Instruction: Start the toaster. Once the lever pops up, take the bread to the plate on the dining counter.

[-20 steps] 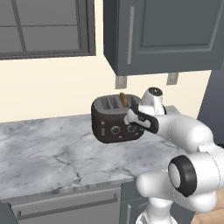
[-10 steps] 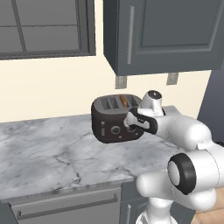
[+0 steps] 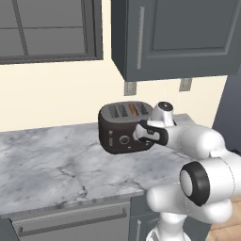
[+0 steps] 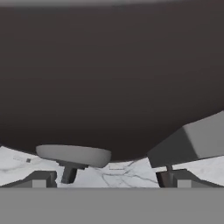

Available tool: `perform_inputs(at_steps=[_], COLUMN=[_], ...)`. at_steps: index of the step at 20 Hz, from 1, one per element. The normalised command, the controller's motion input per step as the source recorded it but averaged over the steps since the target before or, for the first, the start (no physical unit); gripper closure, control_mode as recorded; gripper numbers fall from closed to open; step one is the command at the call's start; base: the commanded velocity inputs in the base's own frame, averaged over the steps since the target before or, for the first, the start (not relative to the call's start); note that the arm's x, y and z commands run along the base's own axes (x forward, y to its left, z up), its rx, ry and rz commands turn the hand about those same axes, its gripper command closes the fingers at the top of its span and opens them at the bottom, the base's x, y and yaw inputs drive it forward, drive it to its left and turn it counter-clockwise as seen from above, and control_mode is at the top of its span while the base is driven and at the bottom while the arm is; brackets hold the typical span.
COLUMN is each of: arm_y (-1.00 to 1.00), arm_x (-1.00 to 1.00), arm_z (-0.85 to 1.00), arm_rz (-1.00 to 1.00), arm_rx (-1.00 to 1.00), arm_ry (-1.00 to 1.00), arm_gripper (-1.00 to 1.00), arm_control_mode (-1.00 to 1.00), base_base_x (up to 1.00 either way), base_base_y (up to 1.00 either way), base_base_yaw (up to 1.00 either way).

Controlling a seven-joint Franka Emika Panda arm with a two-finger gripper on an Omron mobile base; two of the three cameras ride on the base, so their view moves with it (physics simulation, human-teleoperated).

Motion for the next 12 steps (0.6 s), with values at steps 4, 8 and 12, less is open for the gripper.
perform_inputs(at_steps=[4, 8, 12], arm_y=[0.00, 0.00, 0.00], arm_x=[0.00, 0.00, 0.00], arm_z=[-0.20, -0.18, -0.15], arm_rz=[0.00, 0.00, 0.00], arm_rx=[0.00, 0.00, 0.00], arm_ry=[0.00, 0.00, 0.00], arm_gripper=[-1.00, -1.00, -1.00], arm_control_mode=[-1.00, -1.00, -1.00], base_base_x=[0.00, 0.00, 0.00], base_base_y=[0.00, 0.00, 0.00], base_base_yaw=[0.00, 0.00, 0.00])
